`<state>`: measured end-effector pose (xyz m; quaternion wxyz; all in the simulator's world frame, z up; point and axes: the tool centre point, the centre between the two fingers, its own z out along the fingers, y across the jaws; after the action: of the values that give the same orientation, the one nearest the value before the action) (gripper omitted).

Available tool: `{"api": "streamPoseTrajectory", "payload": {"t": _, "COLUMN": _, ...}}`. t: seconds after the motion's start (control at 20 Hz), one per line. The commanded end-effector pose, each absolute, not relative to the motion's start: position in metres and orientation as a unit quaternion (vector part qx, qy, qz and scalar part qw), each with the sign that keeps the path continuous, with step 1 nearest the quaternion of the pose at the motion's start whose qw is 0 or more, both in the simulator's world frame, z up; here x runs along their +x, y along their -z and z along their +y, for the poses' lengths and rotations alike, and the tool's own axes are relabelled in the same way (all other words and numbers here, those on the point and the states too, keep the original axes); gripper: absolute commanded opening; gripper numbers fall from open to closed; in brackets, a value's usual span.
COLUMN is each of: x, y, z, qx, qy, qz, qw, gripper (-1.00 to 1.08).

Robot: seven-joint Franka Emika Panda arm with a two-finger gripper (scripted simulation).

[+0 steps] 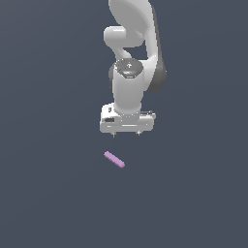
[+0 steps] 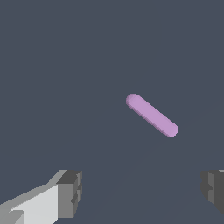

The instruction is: Pick up the object and move it to a goal position.

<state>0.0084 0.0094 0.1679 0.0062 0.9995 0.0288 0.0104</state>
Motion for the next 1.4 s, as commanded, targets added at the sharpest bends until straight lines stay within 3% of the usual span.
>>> {"api": "streamPoseTrajectory", "payload": {"t": 0.0, "x": 0.008, "y": -0.168, "z": 0.009, "qx": 1.0, "qy": -0.01, "qz": 0.029, "qw": 0.006, "gripper": 1.0}}
{"api": "streamPoseTrajectory", "payload": {"t": 0.5, "x": 0.013, "y": -0.18, "z": 0.047, "qx": 0.998, "qy": -0.026, "qz": 0.055, "qw": -0.008, "gripper": 1.0}}
{"api": "streamPoseTrajectory", "payload": {"t": 1.35, "x": 0.023, "y": -0.16, "z": 0.029, "qx": 0.991, "qy": -0.02, "qz": 0.131, "qw": -0.002, "gripper": 1.0}}
